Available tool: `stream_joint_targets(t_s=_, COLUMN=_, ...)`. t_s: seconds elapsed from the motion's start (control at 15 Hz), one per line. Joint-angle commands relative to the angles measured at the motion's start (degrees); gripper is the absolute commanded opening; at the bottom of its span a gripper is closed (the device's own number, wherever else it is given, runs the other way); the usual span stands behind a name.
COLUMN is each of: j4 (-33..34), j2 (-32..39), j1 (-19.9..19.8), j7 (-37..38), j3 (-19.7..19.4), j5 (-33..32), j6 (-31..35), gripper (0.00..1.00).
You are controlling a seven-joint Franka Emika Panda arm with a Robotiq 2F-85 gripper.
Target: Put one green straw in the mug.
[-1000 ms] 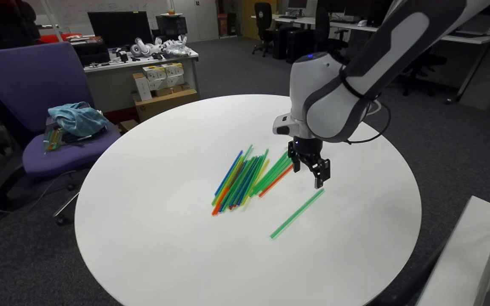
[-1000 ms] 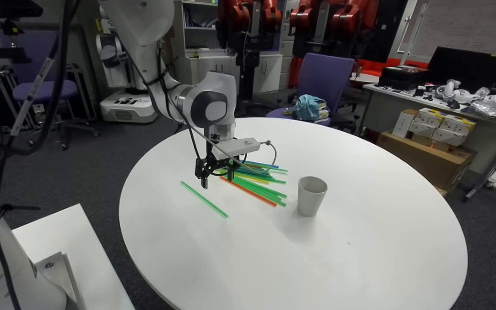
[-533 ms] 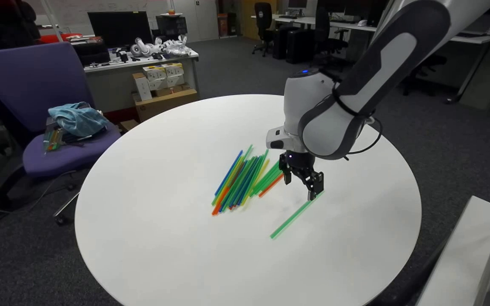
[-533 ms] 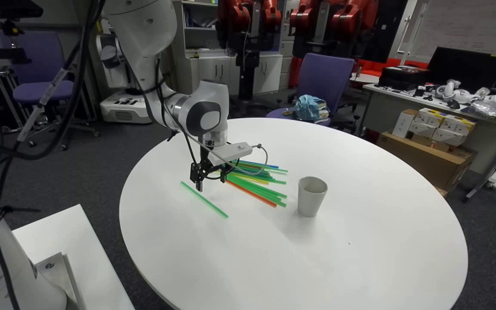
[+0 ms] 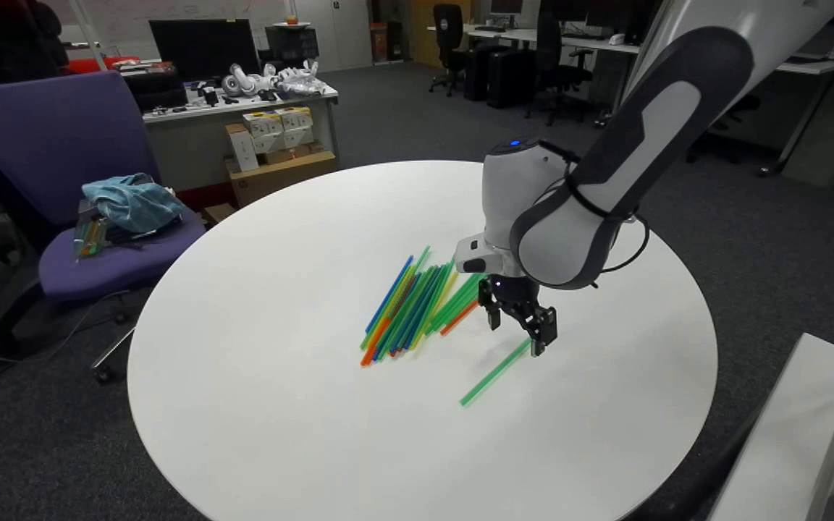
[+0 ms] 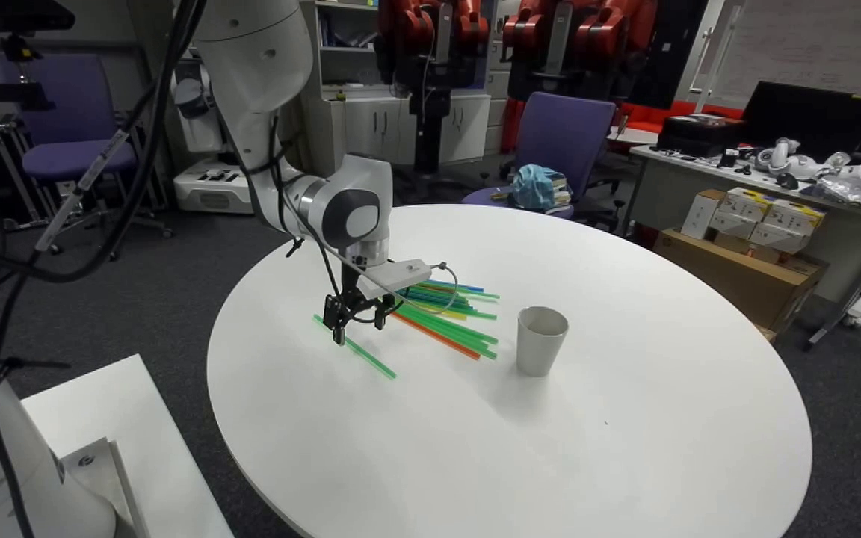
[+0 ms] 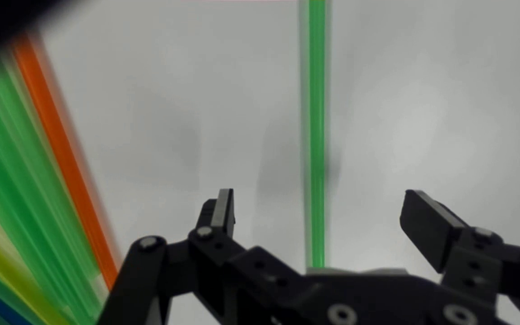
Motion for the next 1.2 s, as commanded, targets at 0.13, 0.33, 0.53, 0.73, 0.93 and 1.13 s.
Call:
stream_joint_targets(t_s=0.13, j4=-0.92, j2=0.53, j1=-1.12, j7=-0.80, j3=0.68, j5=-1.13, j6=1.05, gripper=1.00)
stream_joint_targets(t_s=0.33, j4=-0.69, j2=1.12, j1=-1.47, j7=-1.17, j3=0.91, j5=-0.87, j6=0.77, gripper=0.75)
stream_joint_targets(t_s=0.53, j4=-0.59, j2=1.40, j1=-1.50, j7=-1.08, j3=0.89, j5=-0.86, j6=0.64, gripper=0.56)
stream_joint_targets(t_s=0.73, j4=-0.45, j2=1.28, j1=-1.57, j7=-1.10, j3=0.92, j5=-0.76, j6=0.57, gripper=0.31)
stream_joint_targets(t_s=0.93, j4=-0.37, j2=1.25, j1=-1.63, j7=-1.13, j3=0.91, j5=-0.73, j6=0.57, gripper=0.06)
stream_joint_targets(t_s=1.13, j4=-0.26, j2=0.38, j1=0.19, j7=1.48, j3=-1.81, j5=-3.81, j6=1.46, gripper=0.00)
